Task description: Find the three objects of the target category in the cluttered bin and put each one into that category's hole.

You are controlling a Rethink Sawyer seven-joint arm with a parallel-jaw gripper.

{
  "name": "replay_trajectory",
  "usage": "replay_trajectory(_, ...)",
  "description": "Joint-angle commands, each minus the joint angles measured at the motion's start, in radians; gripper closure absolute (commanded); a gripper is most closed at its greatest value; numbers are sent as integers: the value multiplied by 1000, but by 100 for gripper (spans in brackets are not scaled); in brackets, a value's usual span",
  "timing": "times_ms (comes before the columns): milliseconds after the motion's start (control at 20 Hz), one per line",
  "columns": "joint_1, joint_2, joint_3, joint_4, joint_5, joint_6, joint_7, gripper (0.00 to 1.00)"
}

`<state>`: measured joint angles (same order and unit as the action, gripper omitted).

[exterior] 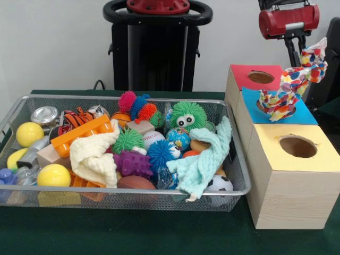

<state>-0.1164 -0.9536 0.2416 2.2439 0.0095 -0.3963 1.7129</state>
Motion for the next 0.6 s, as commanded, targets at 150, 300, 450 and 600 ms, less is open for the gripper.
replay_trajectory(150, -31, 56, -9, -179, 7, 76, 108, 100)
replay_trajectory(300, 10, 137, -64, -235, 33, 46, 76, 100)
replay_trajectory(450, 31, 187, -93, -267, 32, 24, 73, 100)
replay_trajectory(600, 30, 213, -101, -289, 16, 42, 78, 100)
